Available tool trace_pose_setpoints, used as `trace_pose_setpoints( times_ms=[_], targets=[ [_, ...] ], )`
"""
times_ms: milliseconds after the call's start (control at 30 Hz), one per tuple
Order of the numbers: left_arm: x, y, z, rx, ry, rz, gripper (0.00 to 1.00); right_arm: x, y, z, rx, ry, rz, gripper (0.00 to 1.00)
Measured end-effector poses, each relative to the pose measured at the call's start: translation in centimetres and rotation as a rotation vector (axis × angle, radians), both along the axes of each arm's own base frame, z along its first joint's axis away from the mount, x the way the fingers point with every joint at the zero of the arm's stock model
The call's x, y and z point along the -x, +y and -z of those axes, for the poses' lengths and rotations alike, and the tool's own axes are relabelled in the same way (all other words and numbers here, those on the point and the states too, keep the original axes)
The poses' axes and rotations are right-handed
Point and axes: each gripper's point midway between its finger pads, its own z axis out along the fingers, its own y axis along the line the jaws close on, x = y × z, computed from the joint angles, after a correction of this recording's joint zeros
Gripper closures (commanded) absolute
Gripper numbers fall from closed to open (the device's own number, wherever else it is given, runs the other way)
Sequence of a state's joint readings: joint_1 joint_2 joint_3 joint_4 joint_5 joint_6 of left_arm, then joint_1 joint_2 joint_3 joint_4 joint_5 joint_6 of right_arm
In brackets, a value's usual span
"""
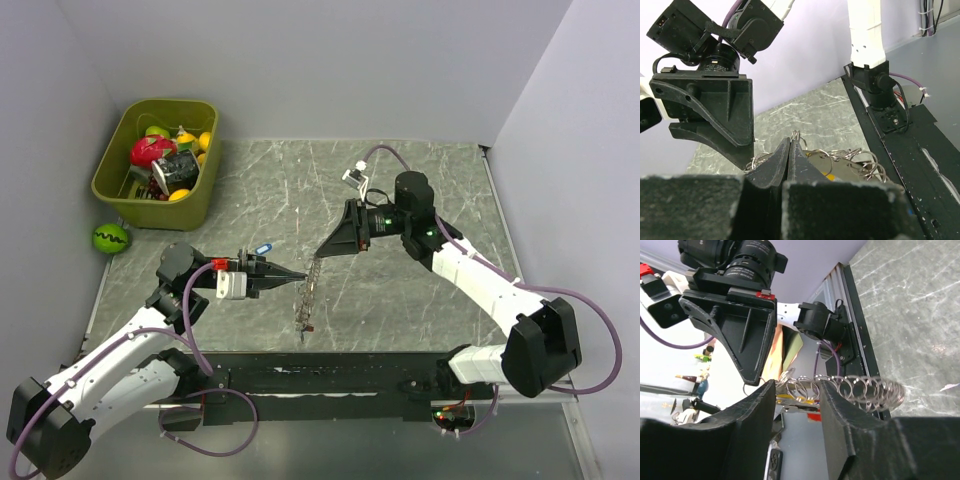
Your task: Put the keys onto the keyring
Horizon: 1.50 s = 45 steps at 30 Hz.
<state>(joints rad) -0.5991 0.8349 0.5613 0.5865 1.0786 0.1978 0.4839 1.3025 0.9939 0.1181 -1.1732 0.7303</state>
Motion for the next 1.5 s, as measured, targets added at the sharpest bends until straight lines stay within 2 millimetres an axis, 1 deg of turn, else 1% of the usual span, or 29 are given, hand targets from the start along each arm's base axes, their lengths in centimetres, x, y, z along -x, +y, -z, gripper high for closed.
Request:
trace_pose_setpoints(
  times_ms=[100, 200, 333, 600, 700, 833, 900, 967, 1000, 1100, 1200, 1367, 1500],
  targets=[
    [0.0, 0.0, 0.0, 0.0, -0.002, 0.001, 0.99, 0.2, 0.0, -0.2, -0.012, -0.01, -0.009, 0.61],
    [0.0, 0.0, 0.0, -0.001, -0.005, 0.002, 0.99, 0.5, -0.1, -0.5, -0.021, -0.024, -0.018, 0.63],
    [0.1, 0.0, 0.1, -0.002, -0.009, 0.003, 0.99, 0.8, -0.3, -0.8, -0.03, -0.05, -0.027, 0.63],
    [0.0, 0.0, 0.1, -0.003, -0.016, -0.003, 0.99, 1.5, -0.2, -0.6, -0.027, -0.062, -0.057, 0.61],
    [0.0, 0.0, 0.2, -0.006, -0.012, -0.002, 0.99, 1.4, -0.2, -0.5, -0.025, -0.064, -0.057, 0.62],
    [-0.1, 0.0, 0.4, -0.011, -0.005, -0.003, 0.99, 1.4, -0.1, -0.1, -0.019, -0.057, -0.059, 0.65],
    [-0.1, 0.0, 0.4, -0.012, -0.004, -0.003, 0.99, 1.3, -0.1, 0.1, -0.013, -0.057, -0.058, 0.63],
    [-0.1, 0.0, 0.5, -0.013, -0.004, -0.004, 0.99, 1.3, -0.2, 0.4, -0.001, -0.055, -0.052, 0.59],
    [-0.1, 0.0, 0.5, -0.014, -0.004, -0.004, 0.99, 1.2, -0.2, 0.7, 0.007, -0.056, -0.046, 0.5],
    [-0.1, 0.0, 0.5, -0.014, -0.011, -0.006, 0.99, 0.8, -0.2, 1.7, 0.048, -0.046, -0.012, 0.37],
    [-0.1, 0.0, 0.4, -0.012, -0.017, -0.007, 0.99, 0.3, -0.3, 2.3, 0.082, -0.047, 0.03, 0.33],
    [0.0, 0.1, 0.2, -0.008, -0.024, -0.007, 0.99, 0.1, -0.6, 2.0, 0.094, -0.079, 0.075, 0.34],
    [0.0, 0.1, 0.2, -0.007, -0.028, -0.007, 0.99, 0.1, -0.7, 1.4, 0.084, -0.098, 0.088, 0.39]
  ],
)
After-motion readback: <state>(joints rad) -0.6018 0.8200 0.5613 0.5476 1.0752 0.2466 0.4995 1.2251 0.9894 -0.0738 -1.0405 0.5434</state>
